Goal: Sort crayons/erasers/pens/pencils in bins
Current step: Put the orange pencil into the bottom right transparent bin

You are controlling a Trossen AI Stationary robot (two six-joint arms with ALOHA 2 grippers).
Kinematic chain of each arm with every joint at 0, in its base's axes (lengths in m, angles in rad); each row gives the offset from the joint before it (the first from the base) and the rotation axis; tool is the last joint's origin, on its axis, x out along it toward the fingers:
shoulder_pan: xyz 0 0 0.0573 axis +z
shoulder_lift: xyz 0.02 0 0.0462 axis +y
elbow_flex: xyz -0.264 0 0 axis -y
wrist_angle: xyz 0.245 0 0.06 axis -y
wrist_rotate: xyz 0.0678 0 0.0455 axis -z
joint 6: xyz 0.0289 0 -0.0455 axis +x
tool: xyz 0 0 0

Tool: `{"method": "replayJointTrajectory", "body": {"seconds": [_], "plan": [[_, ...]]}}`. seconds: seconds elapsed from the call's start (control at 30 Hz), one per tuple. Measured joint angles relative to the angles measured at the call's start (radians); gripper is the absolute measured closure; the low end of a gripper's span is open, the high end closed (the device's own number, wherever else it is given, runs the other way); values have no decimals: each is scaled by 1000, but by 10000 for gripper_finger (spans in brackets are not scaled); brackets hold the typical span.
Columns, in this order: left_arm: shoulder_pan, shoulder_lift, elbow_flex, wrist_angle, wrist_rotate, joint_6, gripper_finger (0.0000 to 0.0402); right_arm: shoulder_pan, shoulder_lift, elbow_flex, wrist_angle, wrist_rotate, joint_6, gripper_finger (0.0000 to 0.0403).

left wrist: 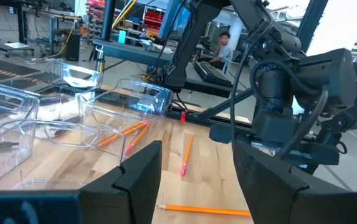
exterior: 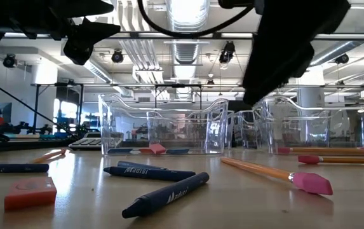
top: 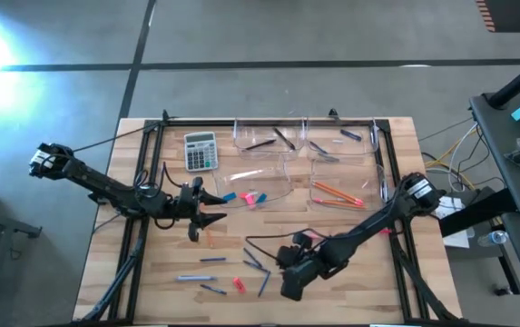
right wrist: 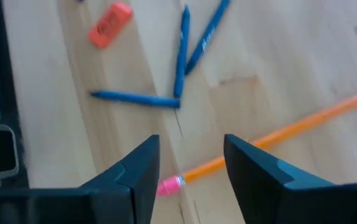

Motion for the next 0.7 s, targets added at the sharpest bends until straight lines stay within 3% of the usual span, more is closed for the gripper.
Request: {"method": "replayJointTrajectory", "body": {"seconds": [0.17,0.43,0.7], "plan": [[0,0,0,0,0,0,217,-9,0,0,14,10,88,231],[0,0,0,0,-1,3,217,-29,0,11,-100,4,303,231],[0,0,-1,-1,-4,2,217,-29,27,13,-109,-32,386,231]]}}
